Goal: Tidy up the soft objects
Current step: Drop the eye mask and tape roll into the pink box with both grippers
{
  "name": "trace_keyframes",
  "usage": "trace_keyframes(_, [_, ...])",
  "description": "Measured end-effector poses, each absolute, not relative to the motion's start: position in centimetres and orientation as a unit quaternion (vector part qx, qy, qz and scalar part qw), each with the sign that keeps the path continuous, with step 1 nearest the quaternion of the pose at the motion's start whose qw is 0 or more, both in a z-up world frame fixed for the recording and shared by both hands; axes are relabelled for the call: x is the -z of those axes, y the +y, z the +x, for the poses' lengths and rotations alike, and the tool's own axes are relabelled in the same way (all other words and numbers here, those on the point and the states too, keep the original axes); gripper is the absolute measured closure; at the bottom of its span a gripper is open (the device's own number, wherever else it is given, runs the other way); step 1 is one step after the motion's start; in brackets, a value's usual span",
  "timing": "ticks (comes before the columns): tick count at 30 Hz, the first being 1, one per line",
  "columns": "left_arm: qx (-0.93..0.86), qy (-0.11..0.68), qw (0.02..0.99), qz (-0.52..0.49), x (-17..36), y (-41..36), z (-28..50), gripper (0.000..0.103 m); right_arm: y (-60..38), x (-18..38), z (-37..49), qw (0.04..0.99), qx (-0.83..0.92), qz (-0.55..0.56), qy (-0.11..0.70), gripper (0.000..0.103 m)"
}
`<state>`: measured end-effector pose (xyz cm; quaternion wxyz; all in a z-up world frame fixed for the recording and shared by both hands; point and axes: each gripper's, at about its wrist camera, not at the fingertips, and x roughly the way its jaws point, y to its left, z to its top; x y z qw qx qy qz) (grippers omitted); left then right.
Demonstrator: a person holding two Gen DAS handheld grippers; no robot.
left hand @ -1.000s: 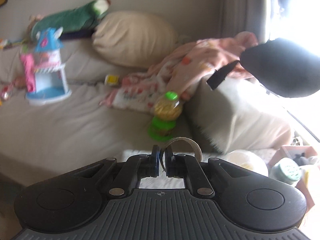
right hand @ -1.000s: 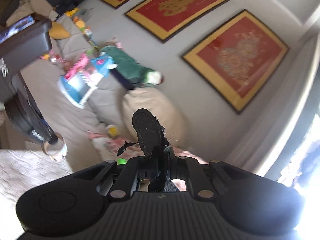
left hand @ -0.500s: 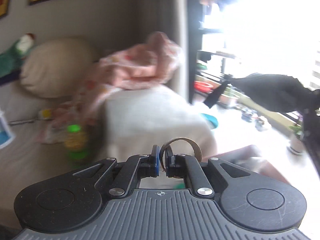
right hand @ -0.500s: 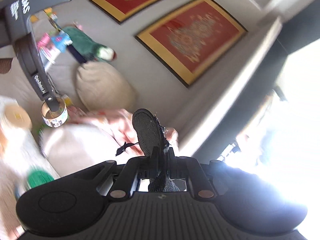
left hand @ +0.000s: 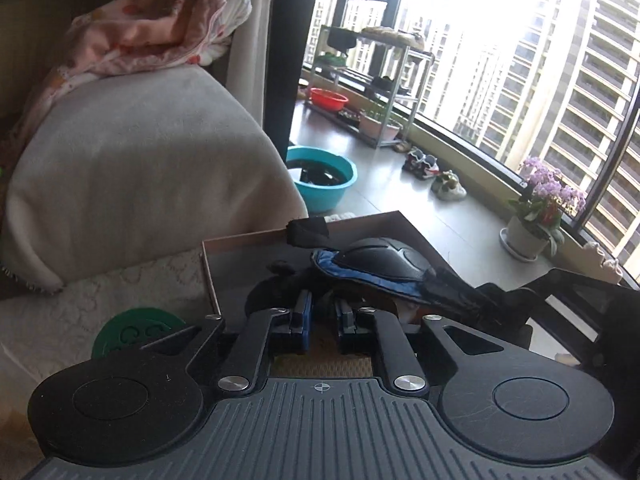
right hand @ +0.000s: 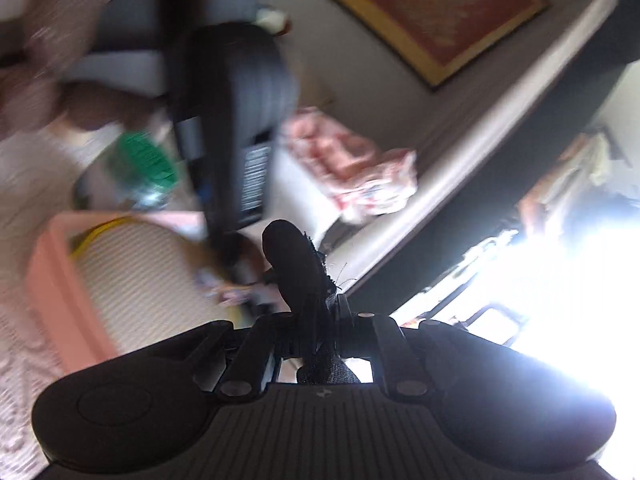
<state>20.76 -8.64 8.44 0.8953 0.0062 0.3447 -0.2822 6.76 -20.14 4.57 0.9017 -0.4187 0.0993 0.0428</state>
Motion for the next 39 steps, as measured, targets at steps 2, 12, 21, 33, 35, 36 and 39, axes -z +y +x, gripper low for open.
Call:
trace_keyframes(2, [0.293, 0.333, 0.896, 0.0, -8.8, -8.4, 20.6, 0.088, -20.0, -4.0, 6.7, 0.9, -0.056, -0.417, 0.113, 0.092])
trace_keyframes(12, [0.286, 0.325, 0.898, -0.075, -10.8, -6.8, 21.4, 0.088, -24.3, -8.6, 4.1, 0.944, -0.126, -0.241, 0.187, 0.054])
trace_keyframes(21, [0.28, 0.356, 0.891, -0.028, -9.2, -7.3, 19.1, 0.088, -29.0, -12.9, 6.9, 0.972, -0.116, -0.014, 0.202, 0.049])
trace_keyframes(33, [0.267, 0.347, 0.898, 0.032, -7.3, -9.9, 19.4, 0.086, -27.7, -7.6, 15.3, 0.937, -0.104, -0.053, 0.329, 0.051])
trace_keyframes(35, [0.259, 0.35, 0.899, 0.033, -7.1, -9.9, 19.6, 0.086, -28.4, -7.1, 14.6, 0.938, -0.116, -0.044, 0.324, 0.05])
trace_keyframes(36, [0.256, 0.351, 0.9, 0.033, -7.0, -9.9, 19.7, 0.086, -28.7, -7.0, 14.2, 0.939, -0.12, -0.038, 0.32, 0.05])
trace_keyframes(39, [0.25, 0.359, 0.899, 0.035, -6.3, -9.9, 20.1, 0.086, -29.5, -6.6, 14.4, 0.94, -0.123, 0.018, 0.317, 0.051])
